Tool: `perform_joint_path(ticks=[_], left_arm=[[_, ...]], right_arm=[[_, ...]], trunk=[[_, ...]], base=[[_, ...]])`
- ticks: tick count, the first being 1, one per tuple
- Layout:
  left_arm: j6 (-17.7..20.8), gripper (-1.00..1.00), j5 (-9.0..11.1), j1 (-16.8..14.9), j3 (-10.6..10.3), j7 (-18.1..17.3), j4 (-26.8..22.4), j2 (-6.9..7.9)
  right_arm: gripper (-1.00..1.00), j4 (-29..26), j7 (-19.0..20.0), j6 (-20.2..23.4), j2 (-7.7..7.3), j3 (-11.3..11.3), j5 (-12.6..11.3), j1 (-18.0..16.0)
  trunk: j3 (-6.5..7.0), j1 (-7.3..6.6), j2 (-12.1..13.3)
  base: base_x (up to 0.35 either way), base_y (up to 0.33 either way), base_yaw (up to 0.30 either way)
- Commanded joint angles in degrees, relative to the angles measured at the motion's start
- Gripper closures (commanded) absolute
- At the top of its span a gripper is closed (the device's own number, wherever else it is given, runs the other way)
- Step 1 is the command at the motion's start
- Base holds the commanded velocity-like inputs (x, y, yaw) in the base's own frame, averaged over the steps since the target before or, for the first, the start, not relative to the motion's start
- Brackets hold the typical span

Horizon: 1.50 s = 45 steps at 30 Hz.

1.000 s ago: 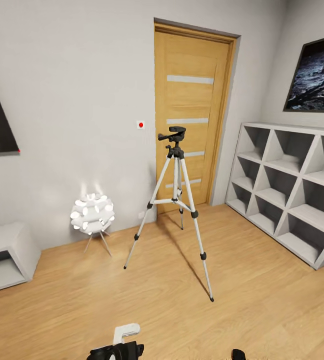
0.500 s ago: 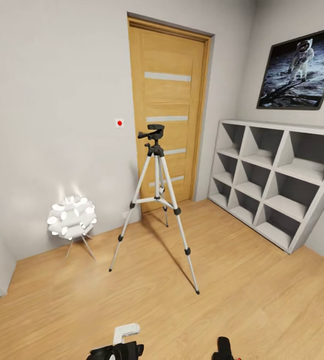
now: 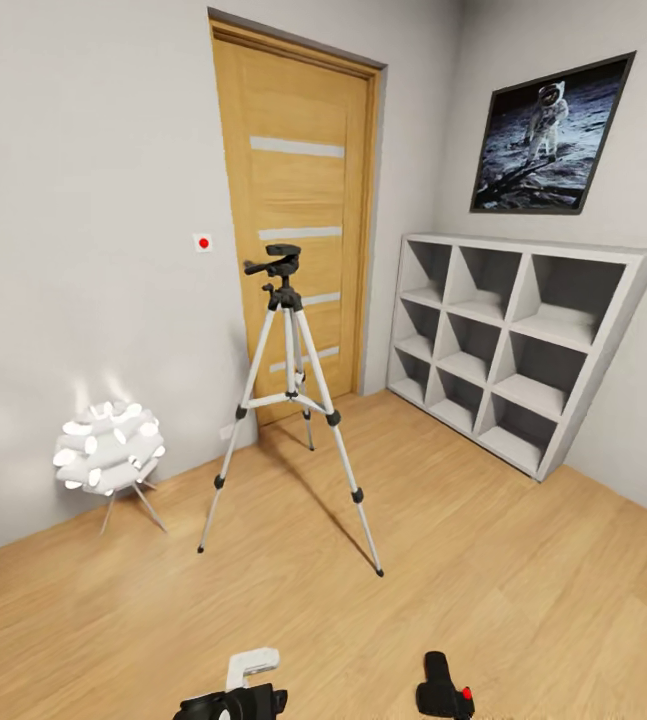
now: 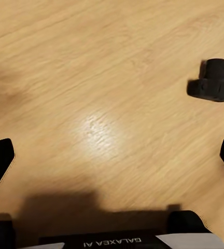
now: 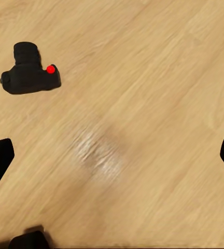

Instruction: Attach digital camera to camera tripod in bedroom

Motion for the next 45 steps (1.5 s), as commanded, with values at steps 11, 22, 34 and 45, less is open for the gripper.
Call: perform_joint_path(ticks=[11,22,34,45], left_arm=[[0.21,-1.0,0.38,0.01,-0.08,0.08,0.12,0.03],[0.21,-1.0,0.38,0.01,-0.08,0.08,0.13,0.02],[0.21,-1.0,0.34,0.01,-0.08,0.08,0.13,-0.05],[0.21,-1.0,0.15,0.01,-0.15,0.09,0.35,-0.06]], right_arm=[[-1.0,-0.01,0.41,0.06,0.02,-0.22,-0.5,-0.04],[-1.0,-0.04,0.41,0.06,-0.03,-0.2,-0.51,-0.04],[-1.0,-0.07,0.41,-0.02,0.01,-0.2,-0.51,-0.04],[-1.0,-0.06,0.41,0.0,0.04,-0.2,-0.48,-0.07]], trunk=[[-0.56,0.0,-0.03],[-1.05,0.0,-0.03],[-1.6,0.0,-0.03],[-2.1,0.0,-0.03]], base=[[0.015,0.08,-0.242],[0.001,0.008,-0.242],[0.0,0.185,-0.241],[0.0,0.059,-0.242]])
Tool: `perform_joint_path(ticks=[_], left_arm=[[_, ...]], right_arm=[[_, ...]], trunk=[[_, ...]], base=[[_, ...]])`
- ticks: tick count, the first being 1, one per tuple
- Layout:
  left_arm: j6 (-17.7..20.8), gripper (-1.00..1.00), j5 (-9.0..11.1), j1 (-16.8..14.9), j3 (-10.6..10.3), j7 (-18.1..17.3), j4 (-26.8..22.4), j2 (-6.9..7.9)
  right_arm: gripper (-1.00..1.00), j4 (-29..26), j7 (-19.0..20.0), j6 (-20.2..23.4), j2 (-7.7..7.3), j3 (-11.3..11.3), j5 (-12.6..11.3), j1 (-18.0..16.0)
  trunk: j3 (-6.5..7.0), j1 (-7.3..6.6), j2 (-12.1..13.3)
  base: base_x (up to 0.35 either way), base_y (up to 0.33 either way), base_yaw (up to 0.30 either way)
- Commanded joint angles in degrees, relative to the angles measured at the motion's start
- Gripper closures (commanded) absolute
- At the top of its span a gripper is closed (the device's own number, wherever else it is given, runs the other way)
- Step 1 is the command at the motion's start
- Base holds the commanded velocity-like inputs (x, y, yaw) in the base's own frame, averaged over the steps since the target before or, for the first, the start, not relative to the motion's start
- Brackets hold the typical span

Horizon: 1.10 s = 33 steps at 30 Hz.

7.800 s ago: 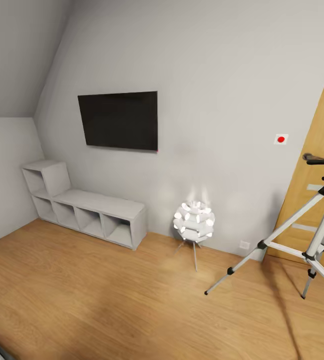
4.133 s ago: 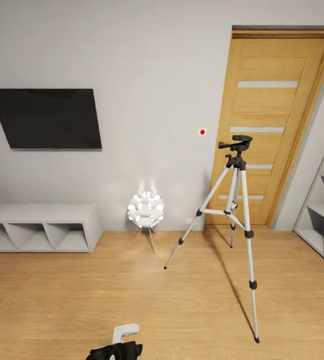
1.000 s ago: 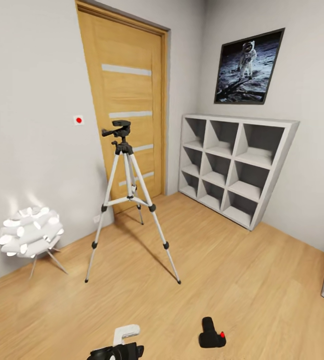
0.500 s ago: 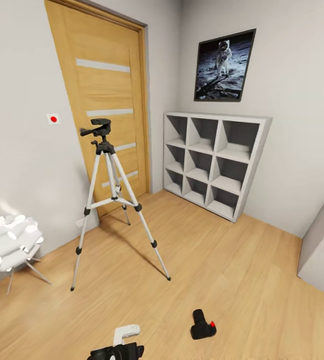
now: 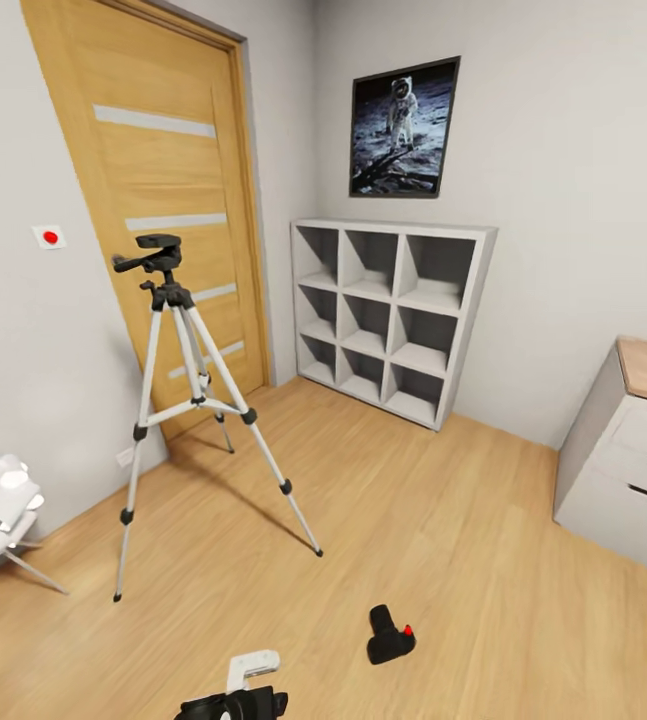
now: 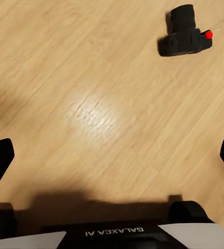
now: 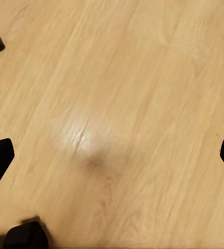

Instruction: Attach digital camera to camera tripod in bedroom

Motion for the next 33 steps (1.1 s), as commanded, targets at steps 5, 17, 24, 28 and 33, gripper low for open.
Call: perform_joint_path(ticks=[5,17,24,28,33], left_arm=[[0.3,-1.0,0.49,0.0,-0.06,0.07,-0.08,0.02],[0.3,-1.0,0.44,0.0,-0.06,0.06,0.01,0.02],[0.3,-1.0,0.43,0.0,-0.07,0.06,0.0,0.02],[0.3,-1.0,0.42,0.0,-0.07,0.06,0.01,0.02],[0.3,-1.0,0.42,0.0,-0.07,0.06,0.02,0.02]], right_arm=[[-1.0,0.03,0.41,0.05,0.0,-0.17,-0.54,-0.03],[-1.0,0.02,0.47,0.03,-0.01,-0.17,-0.53,-0.04],[-1.0,0.02,0.49,0.02,-0.01,-0.17,-0.54,-0.03],[-1.0,0.0,0.49,0.02,0.02,-0.17,-0.55,-0.04],[-1.0,-0.04,0.49,0.04,0.06,-0.17,-0.56,-0.03]], trunk=[[-0.28,0.0,-0.03],[-0.83,0.0,-0.03],[-1.14,0.0,-0.03],[-1.32,0.0,-0.03],[-1.52,0.0,-0.03]], base=[[0.0,0.008,-0.242],[0.048,0.053,-0.242],[0.186,0.192,-0.241],[0.206,0.209,-0.241],[0.2,0.2,-0.241]])
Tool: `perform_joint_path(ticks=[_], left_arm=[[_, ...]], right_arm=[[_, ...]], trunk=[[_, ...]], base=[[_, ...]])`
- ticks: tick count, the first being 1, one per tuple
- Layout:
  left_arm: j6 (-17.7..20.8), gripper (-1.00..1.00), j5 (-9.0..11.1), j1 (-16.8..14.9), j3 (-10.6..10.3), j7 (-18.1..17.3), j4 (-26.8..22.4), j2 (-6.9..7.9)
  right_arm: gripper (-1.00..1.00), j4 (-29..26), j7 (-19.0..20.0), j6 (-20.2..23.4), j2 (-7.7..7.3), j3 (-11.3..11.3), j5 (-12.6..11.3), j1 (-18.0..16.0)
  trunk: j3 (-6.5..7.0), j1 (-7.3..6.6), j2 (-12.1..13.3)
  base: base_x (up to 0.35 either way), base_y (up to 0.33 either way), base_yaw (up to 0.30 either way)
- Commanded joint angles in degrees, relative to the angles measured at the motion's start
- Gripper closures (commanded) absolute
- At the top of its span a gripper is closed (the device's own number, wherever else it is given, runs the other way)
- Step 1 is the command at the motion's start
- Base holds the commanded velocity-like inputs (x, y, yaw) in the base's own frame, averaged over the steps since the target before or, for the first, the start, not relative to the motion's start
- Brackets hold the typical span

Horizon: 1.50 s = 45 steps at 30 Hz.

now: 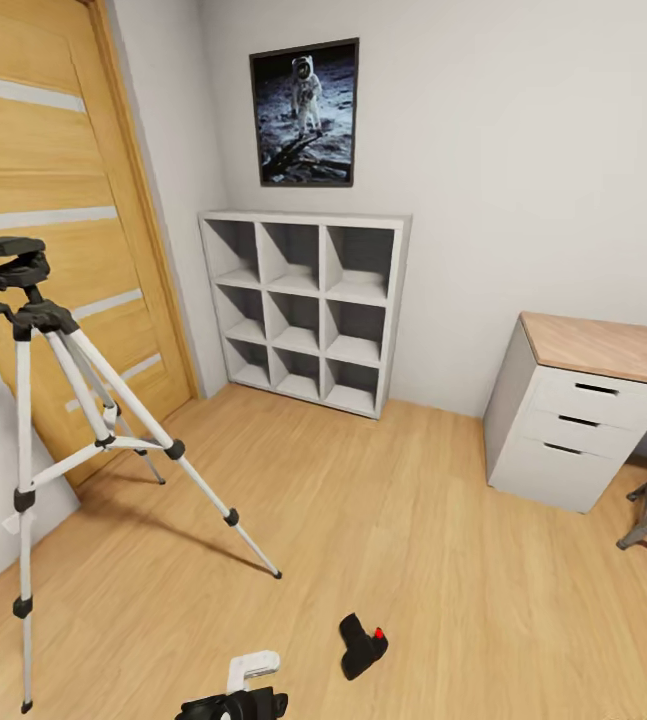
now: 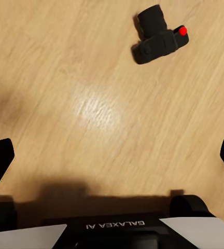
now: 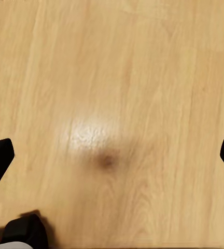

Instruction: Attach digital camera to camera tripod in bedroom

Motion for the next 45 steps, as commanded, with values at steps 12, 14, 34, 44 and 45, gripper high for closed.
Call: perform_joint_path(ticks=[12,14,34,44,45], left_arm=[[5.32,-1.0,6.55,-0.08,0.49,0.55,-1.09,0.12],[8.03,-1.0,9.09,-0.08,0.44,0.55,-2.08,0.26],[14.28,-1.0,14.22,-6.33,0.5,11.25,-3.01,0.78],[14.5,-1.0,14.38,-11.75,-3.01,20.0,-0.34,0.34],[14.49,-1.0,14.49,-12.36,-4.07,20.58,-0.07,0.3]], right_arm=[[-1.0,0.0,0.52,0.12,-0.17,-0.19,-0.53,-0.04],[-1.0,-0.02,1.18,0.12,-0.19,-0.19,-0.56,-0.01],[-1.0,-15.84,13.1,13.82,-0.1,-7.76,-0.35,4.05],[-1.0,-33.5,13.0,32.64,0.09,-8.31,0.1,4.42],[-1.0,-39.24,12.8,40.33,0.11,-8.33,0.16,4.18]], trunk=[[-0.44,0.01,-0.02],[-0.67,0.23,-0.43],[-3.49,4.63,-8.45],[-4.52,6.82,-12.46],[-4.64,7.04,-12.86]], base=[[0.05,0.05,-0.243],[0.007,0.007,-0.245],[0.001,0.001,-0.222],[0.0,0.0,-0.173],[0.0,0.0,-0.138]])
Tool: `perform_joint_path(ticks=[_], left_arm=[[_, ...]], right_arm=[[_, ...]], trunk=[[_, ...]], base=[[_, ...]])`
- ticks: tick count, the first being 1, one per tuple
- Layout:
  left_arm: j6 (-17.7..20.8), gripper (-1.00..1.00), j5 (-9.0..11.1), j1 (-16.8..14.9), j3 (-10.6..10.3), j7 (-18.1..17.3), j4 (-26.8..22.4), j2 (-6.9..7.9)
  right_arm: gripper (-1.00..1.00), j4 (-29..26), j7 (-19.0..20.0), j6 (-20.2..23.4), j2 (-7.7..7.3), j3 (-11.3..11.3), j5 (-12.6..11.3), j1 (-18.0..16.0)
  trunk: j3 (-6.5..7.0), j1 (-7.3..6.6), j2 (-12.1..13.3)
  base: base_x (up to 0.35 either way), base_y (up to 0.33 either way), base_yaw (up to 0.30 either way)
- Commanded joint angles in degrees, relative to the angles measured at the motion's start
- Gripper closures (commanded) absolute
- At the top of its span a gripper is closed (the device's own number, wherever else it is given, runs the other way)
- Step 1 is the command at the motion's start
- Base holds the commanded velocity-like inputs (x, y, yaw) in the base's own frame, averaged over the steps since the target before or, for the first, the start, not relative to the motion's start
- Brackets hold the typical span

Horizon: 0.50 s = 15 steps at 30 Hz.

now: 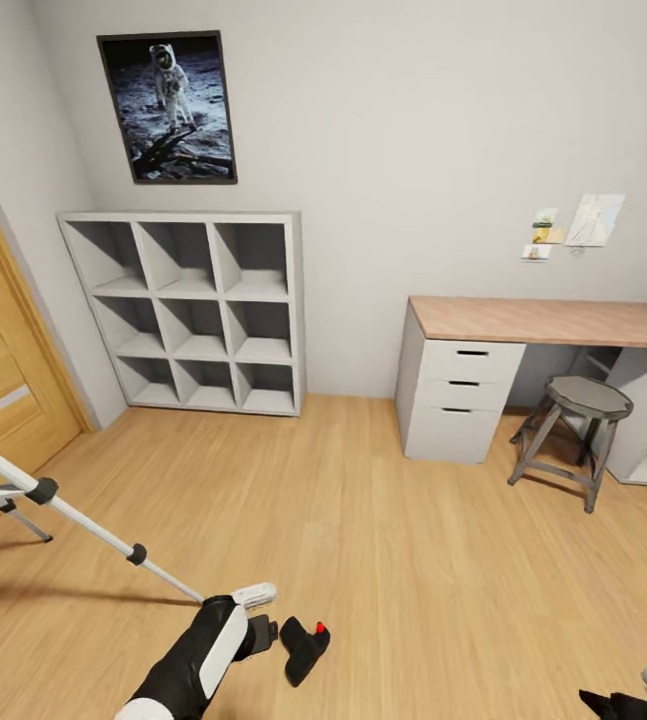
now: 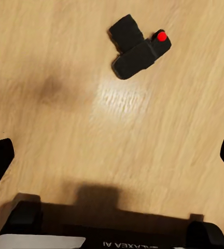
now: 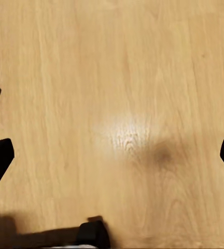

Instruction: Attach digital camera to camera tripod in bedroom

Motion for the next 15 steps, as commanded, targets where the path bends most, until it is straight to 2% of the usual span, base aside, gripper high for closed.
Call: perform_joint_path(ticks=[1,5,7,8,10,11,12,13,15], left_arm=[[0.0,-1.0,0.68,-0.43,-1.38,0.92,0.23,0.14],[-0.25,-1.0,0.76,-0.84,-2.92,0.82,0.72,0.26],[-0.17,-1.0,0.7,-0.95,-3.5,0.47,1.08,0.12],[-0.11,-1.0,0.71,-1.01,-4.42,-0.12,1.32,-0.01],[-0.11,-1.0,0.77,-1.05,-5.54,-0.92,1.48,-0.1],[-0.1,-1.0,0.91,-1.1,-6.7,-3.1,1.61,0.0],[-0.1,-1.0,1.01,-1.1,-6.81,-3.66,1.61,0.02],[-0.03,-1.0,1.5,-1.25,-6.98,-4.62,1.59,0.05],[0.11,-1.0,1.96,-1.5,-7.05,-4.98,1.43,0.09]], right_arm=[[-1.0,-5.92,-0.75,8.0,-0.04,-0.04,-0.33,-0.47],[-1.0,-14.22,-3.39,16.61,0.24,0.02,-0.33,-3.84],[-1.0,-16.59,-4.43,18.92,0.37,0.12,-0.43,-6.81],[-1.0,-18.0,-5.1,19.83,0.48,0.2,-0.47,-9.98],[-1.0,-18.81,-5.57,19.83,0.58,0.3,-0.45,-12.94],[-1.0,-19.67,-6.1,19.83,1.59,1.12,-0.56,-17.21],[-1.0,-19.79,-6.17,19.83,2.18,1.59,-0.58,-17.95],[-1.0,-19.99,-6.27,19.83,3.46,2.75,-0.59,-19.38],[-1.0,-20.09,-6.31,19.83,4.03,3.29,-0.58,-20.1]], trunk=[[-0.2,0.23,-0.44],[-0.82,1.11,-2.05],[-1.16,1.55,-2.85],[-1.33,1.77,-3.25],[-1.68,2.2,-4.05],[-1.86,2.42,-4.45],[-2.03,2.64,-4.85],[-2.21,2.86,-5.25],[-2.57,3.3,-6.06]], base=[[0.0,0.0,-0.089],[0.0,0.0,-0.054],[0.0,0.0,-0.048],[0.0,0.0,-0.074],[0.0,0.0,-0.115],[0.0,0.0,-0.209],[0.0,0.0,-0.219],[0.0,0.0,-0.235],[0.0,0.0,-0.238]])
